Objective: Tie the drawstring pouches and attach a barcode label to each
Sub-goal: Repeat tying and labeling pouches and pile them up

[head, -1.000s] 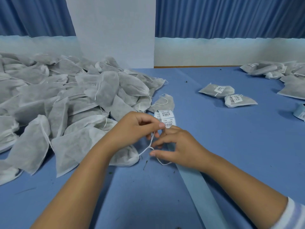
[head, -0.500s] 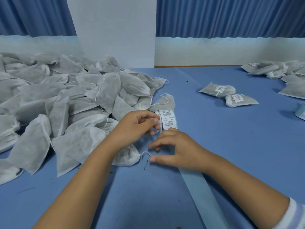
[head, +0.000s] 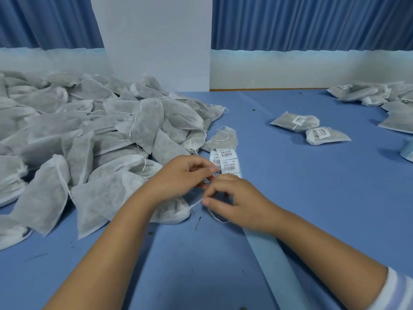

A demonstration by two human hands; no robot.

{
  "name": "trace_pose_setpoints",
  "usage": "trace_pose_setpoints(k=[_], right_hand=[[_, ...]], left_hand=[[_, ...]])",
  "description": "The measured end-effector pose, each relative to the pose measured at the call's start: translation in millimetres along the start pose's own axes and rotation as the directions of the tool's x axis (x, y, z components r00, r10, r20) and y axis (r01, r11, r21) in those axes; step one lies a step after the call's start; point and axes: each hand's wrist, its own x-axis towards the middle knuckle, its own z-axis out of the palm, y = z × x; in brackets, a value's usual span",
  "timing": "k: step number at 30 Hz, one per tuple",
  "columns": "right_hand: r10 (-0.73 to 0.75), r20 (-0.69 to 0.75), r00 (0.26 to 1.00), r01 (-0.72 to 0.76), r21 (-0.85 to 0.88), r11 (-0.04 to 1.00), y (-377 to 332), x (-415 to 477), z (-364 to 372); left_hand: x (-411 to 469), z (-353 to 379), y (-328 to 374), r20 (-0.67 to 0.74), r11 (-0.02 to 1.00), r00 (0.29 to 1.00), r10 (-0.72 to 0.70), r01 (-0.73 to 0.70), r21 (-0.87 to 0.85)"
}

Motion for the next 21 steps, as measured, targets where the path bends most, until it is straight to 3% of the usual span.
trace_pose_setpoints(k=[3,6,12,16,19,21], right_hand=[[0.162,-0.027,0.986,-0.148,0.281,0.948,1.1,0.3,-11.1],[0.237,-0.007,0.972,-0.199,0.516,0.833,3.1,0.2,-20.3],[0.287,0.028,0.957,-0.226,0.692,0.686,4.0,3.1,-27.7],[0.317,0.004,0.948,-0.243,0.651,0.719,3.8,3.9,-28.2],[0.317,-0.131,0.939,-0.198,0.547,0.813,5.7,4.6,-24.5],[0.242,-0.257,0.936,-0.123,0.405,0.906,7.9,2.5,-21.9]], left_hand=[[-0.7,0.9,1.1,0.027,0.999,0.999,-0.035,0.035,0.005],[-5.7,0.7,1.7,0.12,0.998,0.991,-0.057,0.057,0.003],[-12.2,-9.2,2.1,0.244,1.0,0.969,-0.031,0.032,0.002],[-12.8,-15.3,3.0,0.276,0.997,0.96,0.051,-0.035,-0.063],[-14.2,-17.6,5.0,0.224,0.971,0.963,0.148,-0.099,-0.217],[-13.9,-16.2,6.8,0.146,0.939,0.971,0.192,-0.138,-0.315]])
